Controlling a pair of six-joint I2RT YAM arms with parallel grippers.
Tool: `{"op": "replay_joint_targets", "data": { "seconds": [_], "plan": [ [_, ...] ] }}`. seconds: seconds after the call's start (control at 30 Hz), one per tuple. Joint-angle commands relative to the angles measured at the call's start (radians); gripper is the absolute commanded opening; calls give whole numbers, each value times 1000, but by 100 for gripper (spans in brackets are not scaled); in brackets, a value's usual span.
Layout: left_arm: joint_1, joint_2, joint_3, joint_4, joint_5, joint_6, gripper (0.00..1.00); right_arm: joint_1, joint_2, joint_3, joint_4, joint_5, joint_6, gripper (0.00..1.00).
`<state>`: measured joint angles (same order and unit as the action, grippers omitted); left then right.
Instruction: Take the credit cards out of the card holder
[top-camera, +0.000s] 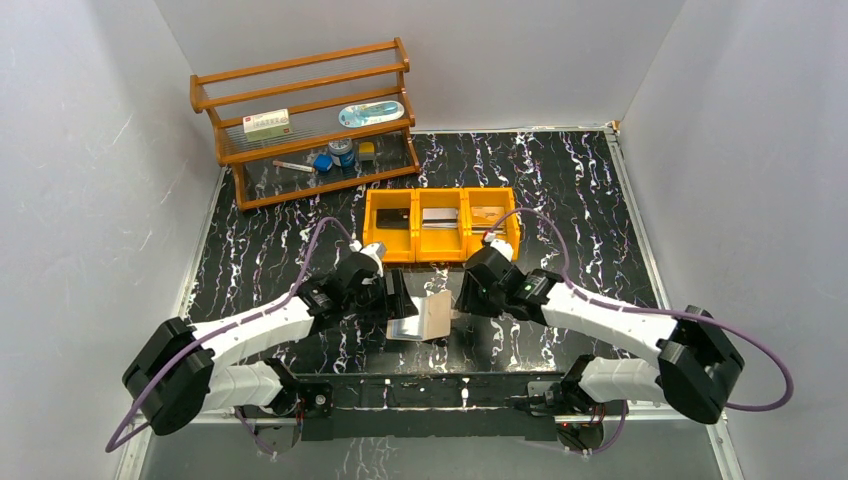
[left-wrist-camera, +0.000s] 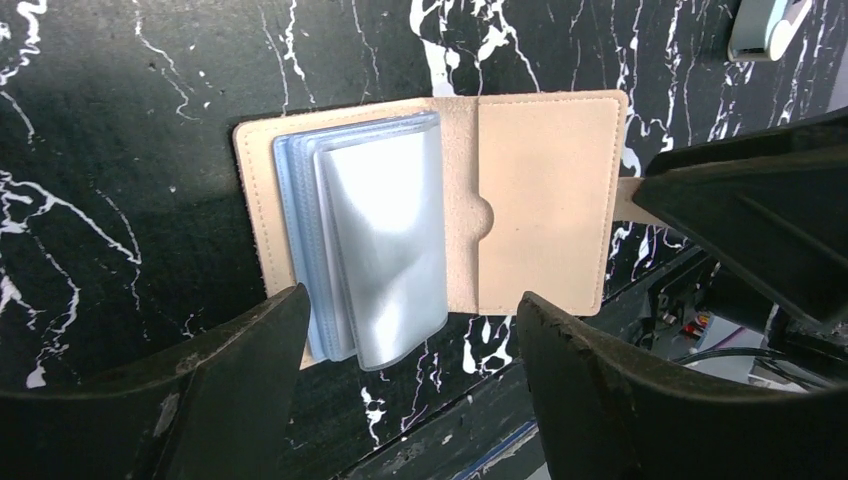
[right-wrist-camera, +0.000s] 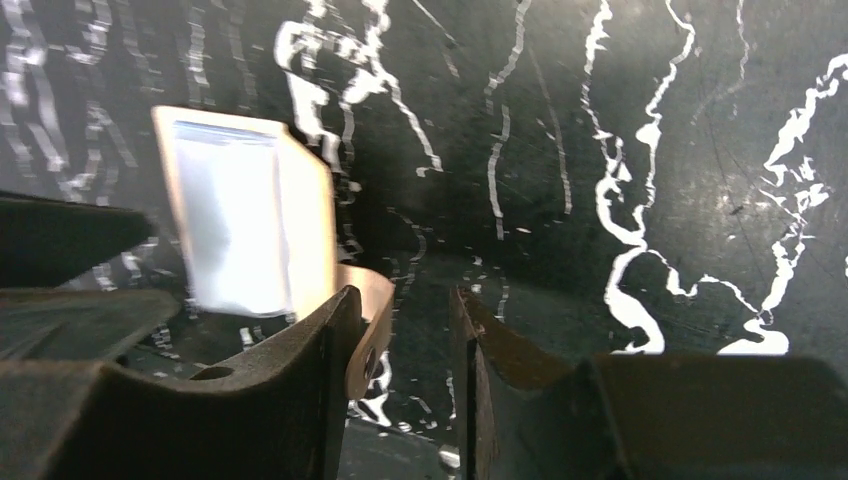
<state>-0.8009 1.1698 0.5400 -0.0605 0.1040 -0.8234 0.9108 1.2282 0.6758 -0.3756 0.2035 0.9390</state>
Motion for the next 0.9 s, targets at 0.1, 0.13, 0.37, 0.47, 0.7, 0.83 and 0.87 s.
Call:
{"op": "replay_joint_targets", "data": {
  "seconds": [0.1, 0.13, 0.37, 0.47, 0.7, 0.83, 0.87],
  "plan": [
    [-3, 17, -7, 82, 52, -16, 72, -3, -101, 96, 62, -103, -25, 45],
    [-3, 28, -7, 86, 56, -17, 72, -2, -101, 95, 96, -136, -29, 44],
    [-2, 33, -21, 92, 53, -32, 70, 0, 24, 116, 211, -305, -43, 38],
    [-3, 16, -32, 86, 48, -34, 70, 1, 93, 126, 201, -305, -57, 37],
    [-3, -7, -49, 72, 39, -41, 69, 0, 215, 145, 95, -204, -77, 35],
    [-3, -15, -37, 73, 35, -35, 70, 0, 227, 111, 107, -208, -78, 35],
    [-3, -8, -32, 76, 39, -30, 70, 0, 228, 108, 104, -201, -78, 35]
  ]
}}
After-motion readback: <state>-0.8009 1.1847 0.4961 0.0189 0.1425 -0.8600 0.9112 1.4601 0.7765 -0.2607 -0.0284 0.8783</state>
